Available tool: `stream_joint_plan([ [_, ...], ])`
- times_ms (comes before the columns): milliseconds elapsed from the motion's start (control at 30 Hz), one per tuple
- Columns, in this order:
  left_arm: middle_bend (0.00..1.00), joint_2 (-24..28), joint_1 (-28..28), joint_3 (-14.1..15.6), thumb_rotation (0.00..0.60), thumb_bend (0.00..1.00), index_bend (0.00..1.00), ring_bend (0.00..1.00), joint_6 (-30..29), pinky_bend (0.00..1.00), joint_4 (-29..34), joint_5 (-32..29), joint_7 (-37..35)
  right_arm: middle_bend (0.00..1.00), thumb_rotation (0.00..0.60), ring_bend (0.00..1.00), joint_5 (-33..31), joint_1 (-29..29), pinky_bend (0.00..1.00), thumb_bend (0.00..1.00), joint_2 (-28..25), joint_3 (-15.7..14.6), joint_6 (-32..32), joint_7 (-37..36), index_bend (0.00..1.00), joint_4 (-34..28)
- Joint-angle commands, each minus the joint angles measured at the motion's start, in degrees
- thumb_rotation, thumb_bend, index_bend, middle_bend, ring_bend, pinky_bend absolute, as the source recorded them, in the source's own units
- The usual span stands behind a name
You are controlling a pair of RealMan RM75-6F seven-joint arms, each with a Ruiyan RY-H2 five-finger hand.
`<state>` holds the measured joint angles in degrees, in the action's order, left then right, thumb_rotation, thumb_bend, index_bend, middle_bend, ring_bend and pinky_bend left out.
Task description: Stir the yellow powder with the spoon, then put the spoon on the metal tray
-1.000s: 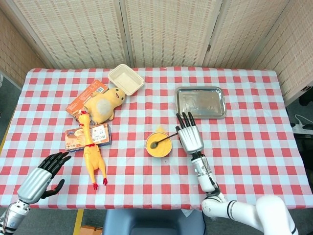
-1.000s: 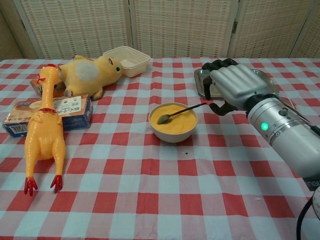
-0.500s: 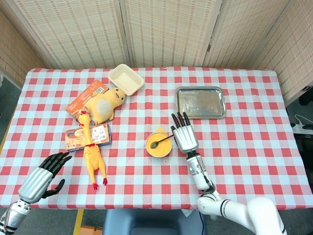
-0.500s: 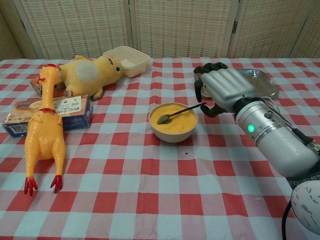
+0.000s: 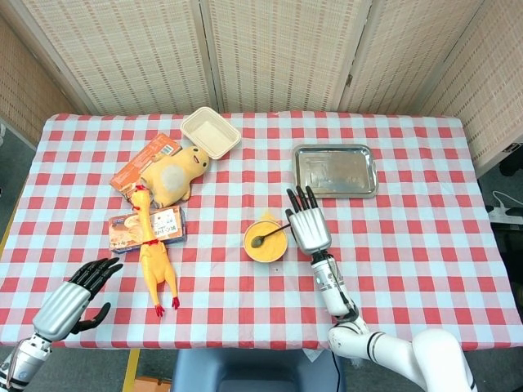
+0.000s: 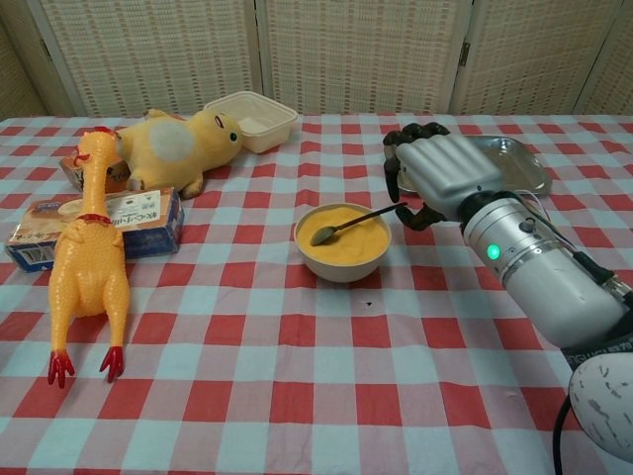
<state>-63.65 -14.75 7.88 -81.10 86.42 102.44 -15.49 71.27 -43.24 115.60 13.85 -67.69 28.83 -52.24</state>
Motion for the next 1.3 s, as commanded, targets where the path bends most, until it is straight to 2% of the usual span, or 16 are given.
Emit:
stream_joint_plan([
  [33,0.0,0.2,-0.2,0.25,0.6,0.51,0.0,0.0,0.23,0.1,0.04,0.22,-0.18,0.1,0.6,0.0,-0.09,0.0,0.07,0.31,0.1,0.25,0.31,0.11,0.54,0.14],
  [567,0.0,-0.01,-0.46,0.14,0.6,0.51,0.0,0.0,0.86,0.1,-0.28,-0.37,-0.16,0.11,0.6,0.0,0.23,0.05,0.08,0.31,0.68,0.99,1.36,-0.63,0.55,1.66],
  [1067,0.0,0.06,-0.72,0.35,0.6,0.51,0.0,0.0,0.71,0.1,-0.65,0.14,-0.89,0.13,0.6,0.0,0.68,-0.13,0.09,0.32,1.21,1.6,1.62,-1.4,0.62,2.64],
  [1300,0.0,0.09,-0.82,0.84,0.6,0.51,0.0,0.0,-0.13,0.1,-1.19,1.49,-1.89,0.15,0.6,0.0,1.15,0.07,0.08,0.44,0.33,1.69,1.1,-1.13,0.67,1.18],
])
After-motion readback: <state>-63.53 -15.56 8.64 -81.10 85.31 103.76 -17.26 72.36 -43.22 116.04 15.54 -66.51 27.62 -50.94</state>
